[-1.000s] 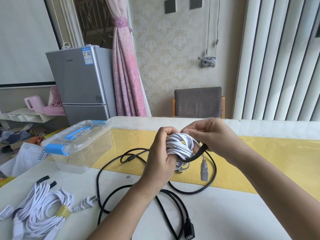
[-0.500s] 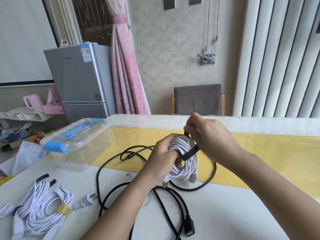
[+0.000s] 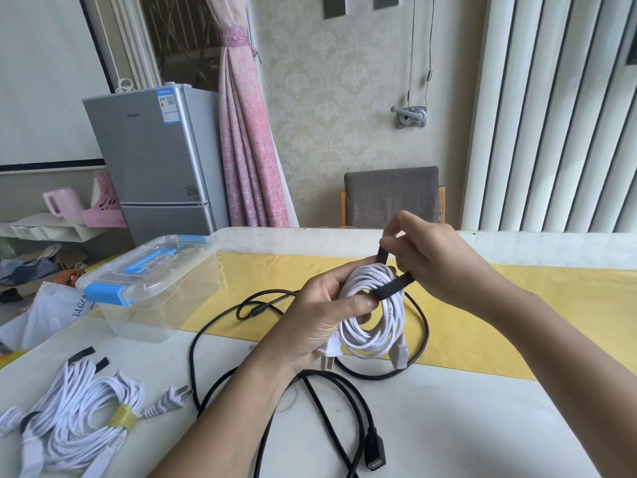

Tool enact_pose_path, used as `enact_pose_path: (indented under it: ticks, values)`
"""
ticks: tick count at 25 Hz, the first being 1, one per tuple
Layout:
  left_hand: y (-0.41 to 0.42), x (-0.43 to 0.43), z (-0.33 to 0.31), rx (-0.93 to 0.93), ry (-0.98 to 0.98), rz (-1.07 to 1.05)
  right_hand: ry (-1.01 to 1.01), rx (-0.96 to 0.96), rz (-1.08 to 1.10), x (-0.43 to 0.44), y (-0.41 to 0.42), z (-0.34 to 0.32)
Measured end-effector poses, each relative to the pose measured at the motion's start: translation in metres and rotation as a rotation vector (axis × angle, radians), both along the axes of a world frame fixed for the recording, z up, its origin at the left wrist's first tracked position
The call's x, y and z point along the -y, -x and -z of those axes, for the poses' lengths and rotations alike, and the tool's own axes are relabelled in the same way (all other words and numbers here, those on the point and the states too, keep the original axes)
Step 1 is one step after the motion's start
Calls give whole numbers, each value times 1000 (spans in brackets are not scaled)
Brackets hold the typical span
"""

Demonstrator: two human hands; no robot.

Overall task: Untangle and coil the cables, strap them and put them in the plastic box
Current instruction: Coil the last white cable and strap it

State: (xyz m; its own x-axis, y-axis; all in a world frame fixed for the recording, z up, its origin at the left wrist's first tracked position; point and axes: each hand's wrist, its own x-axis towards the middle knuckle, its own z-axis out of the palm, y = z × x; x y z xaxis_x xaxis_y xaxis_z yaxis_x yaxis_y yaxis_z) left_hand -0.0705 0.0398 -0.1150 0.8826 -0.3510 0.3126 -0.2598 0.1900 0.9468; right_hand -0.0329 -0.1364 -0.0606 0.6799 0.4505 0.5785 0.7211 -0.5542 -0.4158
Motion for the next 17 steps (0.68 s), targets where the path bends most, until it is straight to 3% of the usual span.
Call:
enact_pose_path:
  ticks: [5, 12, 17]
  values:
    - [-4, -4, -1, -43, 113, -91, 14, -16, -72, -5, 15, -10]
    - [-6, -7, 3, -91, 75, -231, 133, -134, -94, -6, 23, -16]
    - [-2, -5, 0, -70, 62, -226, 208, -87, -137, 3, 30, -29]
